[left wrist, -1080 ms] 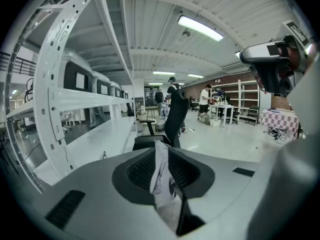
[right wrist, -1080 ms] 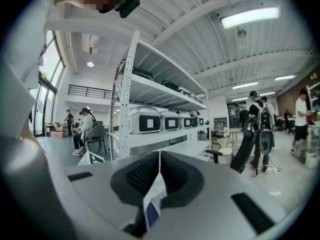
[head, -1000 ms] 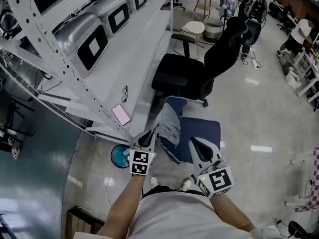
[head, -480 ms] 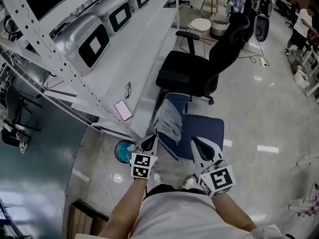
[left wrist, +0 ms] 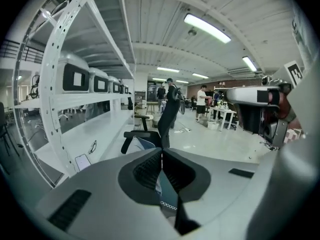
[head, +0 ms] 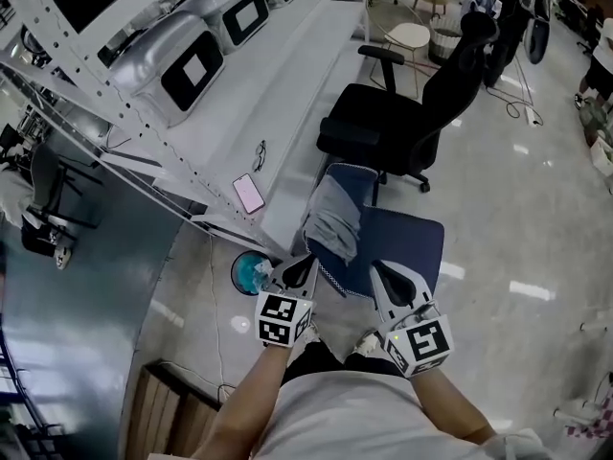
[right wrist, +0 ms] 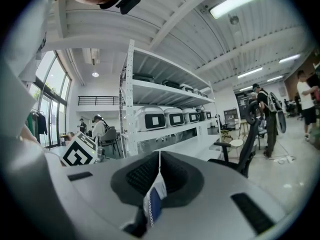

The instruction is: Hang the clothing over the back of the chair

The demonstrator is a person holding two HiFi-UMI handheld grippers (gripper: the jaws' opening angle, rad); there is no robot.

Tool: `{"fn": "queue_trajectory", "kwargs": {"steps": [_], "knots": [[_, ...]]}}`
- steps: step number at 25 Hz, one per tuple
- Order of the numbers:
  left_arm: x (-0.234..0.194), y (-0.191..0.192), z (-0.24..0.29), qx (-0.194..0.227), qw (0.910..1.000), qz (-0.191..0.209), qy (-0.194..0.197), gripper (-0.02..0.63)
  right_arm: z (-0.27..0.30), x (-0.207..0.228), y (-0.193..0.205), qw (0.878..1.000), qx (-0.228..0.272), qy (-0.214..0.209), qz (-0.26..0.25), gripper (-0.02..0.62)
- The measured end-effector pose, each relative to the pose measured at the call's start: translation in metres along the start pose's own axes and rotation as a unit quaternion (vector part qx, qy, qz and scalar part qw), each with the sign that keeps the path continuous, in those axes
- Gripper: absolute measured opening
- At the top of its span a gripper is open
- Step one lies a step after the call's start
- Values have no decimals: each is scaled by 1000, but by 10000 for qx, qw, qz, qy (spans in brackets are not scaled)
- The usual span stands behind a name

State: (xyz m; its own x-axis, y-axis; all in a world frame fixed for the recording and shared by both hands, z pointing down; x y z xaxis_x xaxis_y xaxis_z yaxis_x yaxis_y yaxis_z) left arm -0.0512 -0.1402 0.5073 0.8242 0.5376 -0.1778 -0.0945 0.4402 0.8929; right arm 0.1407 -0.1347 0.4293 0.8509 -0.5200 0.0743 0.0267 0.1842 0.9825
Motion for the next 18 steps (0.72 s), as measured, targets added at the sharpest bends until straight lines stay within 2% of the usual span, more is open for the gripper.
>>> {"fn": "queue_trajectory", "kwargs": {"steps": [6, 11, 18], "knots": [[21, -28, -10, 316, 9993, -109, -165, 12, 7, -8, 0, 9998, 39, -189, 63, 18], [30, -43, -25, 642, 9978, -33, -130, 12, 13, -21, -2, 9995, 59, -293, 32, 18], [36, -32, -57, 863, 9963, 22, 49, 12, 13, -56, -2, 9996, 45, -254, -101, 18]]}}
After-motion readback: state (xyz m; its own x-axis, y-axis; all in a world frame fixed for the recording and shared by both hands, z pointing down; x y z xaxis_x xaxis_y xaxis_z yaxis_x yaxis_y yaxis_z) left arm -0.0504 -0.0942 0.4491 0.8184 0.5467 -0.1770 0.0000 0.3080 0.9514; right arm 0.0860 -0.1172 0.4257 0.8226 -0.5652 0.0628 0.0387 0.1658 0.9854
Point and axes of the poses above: the fingertips, and each gripper's own axes: z forward along the fingers, x to its right, y out of its underside, the point moved 7 cm from there along -z, backward along the fingers, and after that the axes turned 14 degrees about y, right-handed, at the moved point
